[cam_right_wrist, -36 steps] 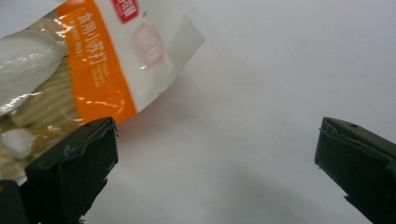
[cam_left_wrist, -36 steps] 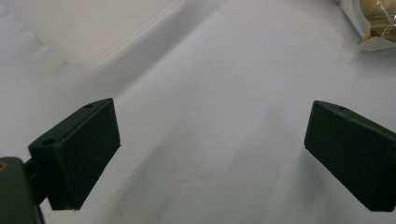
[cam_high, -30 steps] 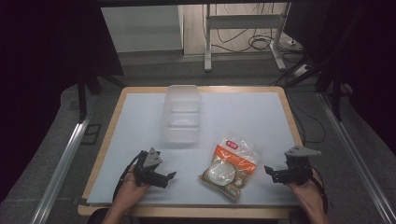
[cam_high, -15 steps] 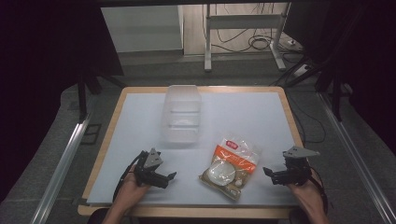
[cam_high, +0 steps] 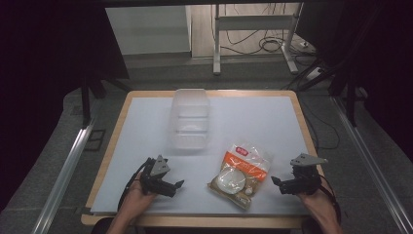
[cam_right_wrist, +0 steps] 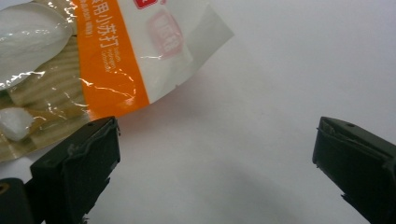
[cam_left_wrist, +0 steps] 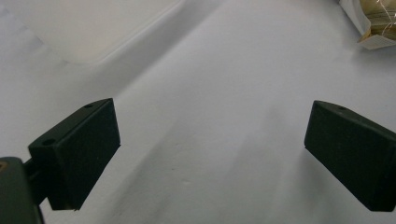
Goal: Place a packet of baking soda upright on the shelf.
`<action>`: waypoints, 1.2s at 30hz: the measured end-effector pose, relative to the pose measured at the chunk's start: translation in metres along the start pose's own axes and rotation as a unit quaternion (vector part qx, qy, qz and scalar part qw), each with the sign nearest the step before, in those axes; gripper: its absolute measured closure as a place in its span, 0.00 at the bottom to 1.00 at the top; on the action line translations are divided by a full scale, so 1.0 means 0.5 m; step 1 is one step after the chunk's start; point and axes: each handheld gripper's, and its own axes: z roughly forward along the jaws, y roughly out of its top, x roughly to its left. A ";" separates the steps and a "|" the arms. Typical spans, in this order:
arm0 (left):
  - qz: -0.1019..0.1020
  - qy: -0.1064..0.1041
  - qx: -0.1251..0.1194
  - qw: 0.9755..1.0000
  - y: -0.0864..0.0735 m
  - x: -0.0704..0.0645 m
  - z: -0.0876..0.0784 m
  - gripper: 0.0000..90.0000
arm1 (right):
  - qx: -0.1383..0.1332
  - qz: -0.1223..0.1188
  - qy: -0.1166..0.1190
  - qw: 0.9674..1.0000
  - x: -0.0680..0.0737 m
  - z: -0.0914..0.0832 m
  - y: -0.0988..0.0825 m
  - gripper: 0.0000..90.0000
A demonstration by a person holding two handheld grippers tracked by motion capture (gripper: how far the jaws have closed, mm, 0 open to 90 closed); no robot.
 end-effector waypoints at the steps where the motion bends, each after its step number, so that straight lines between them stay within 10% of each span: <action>1: 0.000 0.000 0.000 1.000 0.000 0.000 0.000 0.04 | -0.002 -0.002 0.001 1.000 0.004 0.000 0.002 0.03; 17: 0.005 0.002 -0.001 1.000 0.001 -0.002 0.000 0.04 | -0.004 -0.033 0.054 0.998 0.035 -0.023 0.021 0.41; 28: 0.006 0.002 -0.001 1.000 0.001 -0.004 0.000 0.04 | 0.042 -0.084 0.138 0.986 0.101 0.005 0.028 0.85; 36: 0.008 0.002 -0.001 1.000 0.002 -0.006 0.001 0.04 | 0.065 -0.116 0.192 0.972 0.140 0.031 0.024 0.98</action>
